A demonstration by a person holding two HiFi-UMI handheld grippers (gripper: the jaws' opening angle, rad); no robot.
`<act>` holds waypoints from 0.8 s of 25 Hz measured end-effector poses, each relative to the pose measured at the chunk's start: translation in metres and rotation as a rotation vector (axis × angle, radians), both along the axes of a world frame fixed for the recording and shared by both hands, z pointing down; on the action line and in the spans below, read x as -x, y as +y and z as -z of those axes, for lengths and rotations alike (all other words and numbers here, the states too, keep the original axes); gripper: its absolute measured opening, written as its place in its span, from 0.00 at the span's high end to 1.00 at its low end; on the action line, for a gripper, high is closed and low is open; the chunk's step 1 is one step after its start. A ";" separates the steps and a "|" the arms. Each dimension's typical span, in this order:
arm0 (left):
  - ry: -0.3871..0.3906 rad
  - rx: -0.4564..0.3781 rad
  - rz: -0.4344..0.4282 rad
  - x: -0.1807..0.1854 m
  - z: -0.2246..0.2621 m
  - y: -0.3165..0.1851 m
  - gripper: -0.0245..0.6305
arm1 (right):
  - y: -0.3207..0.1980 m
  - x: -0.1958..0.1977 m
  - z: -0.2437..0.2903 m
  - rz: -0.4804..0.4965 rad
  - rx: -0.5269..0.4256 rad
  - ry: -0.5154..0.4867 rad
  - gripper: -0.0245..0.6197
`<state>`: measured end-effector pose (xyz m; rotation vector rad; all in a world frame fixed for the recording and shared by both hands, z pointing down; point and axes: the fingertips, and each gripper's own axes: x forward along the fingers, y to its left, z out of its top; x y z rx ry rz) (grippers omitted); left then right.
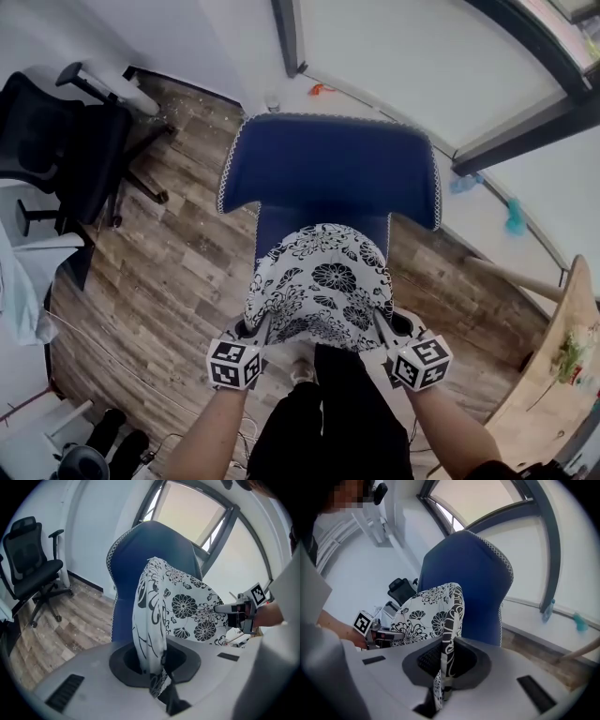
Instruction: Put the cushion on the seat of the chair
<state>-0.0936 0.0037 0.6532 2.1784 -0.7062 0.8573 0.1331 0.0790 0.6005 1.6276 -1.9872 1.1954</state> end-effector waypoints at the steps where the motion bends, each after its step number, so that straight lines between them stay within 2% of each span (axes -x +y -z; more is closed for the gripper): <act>1: -0.007 0.012 0.000 -0.002 -0.013 -0.005 0.91 | -0.008 -0.002 -0.015 0.010 0.004 -0.002 0.91; 6: -0.030 0.029 -0.046 -0.009 -0.054 -0.018 0.91 | -0.027 -0.001 -0.057 0.068 0.019 0.013 0.91; 11: -0.048 0.037 -0.046 -0.006 -0.082 -0.027 0.91 | -0.031 -0.012 -0.086 0.034 0.053 0.024 0.91; 20: -0.101 0.059 -0.021 -0.006 -0.131 -0.044 0.91 | -0.043 -0.033 -0.132 0.034 0.117 0.022 0.91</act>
